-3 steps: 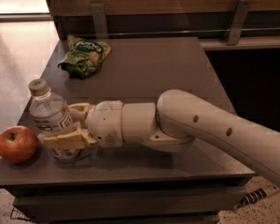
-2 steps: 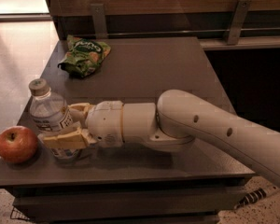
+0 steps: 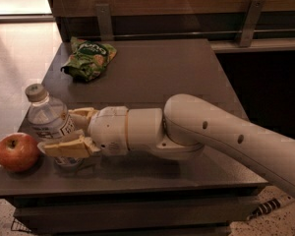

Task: Move blue plastic bottle near apple

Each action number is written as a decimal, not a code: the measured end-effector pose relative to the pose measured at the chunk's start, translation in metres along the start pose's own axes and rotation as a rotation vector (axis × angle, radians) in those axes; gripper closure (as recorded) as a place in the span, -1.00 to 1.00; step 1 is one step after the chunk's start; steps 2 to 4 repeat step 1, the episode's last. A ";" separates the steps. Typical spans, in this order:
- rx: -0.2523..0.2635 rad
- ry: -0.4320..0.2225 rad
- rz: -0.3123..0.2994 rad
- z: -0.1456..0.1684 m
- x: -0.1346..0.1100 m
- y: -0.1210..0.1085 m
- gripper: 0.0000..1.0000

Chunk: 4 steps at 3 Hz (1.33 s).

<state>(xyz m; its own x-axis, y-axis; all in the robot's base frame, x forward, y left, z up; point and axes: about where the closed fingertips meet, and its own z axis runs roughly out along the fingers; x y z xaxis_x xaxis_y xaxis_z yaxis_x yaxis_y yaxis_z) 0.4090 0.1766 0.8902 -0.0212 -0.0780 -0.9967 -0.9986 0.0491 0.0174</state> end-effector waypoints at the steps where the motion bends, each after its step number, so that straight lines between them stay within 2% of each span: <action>1: -0.003 0.001 -0.001 0.001 -0.001 0.001 -1.00; 4: -0.003 0.001 -0.001 0.001 -0.001 0.001 -1.00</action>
Offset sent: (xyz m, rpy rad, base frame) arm 0.0000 0.0000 0.0000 0.0000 0.0000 0.0000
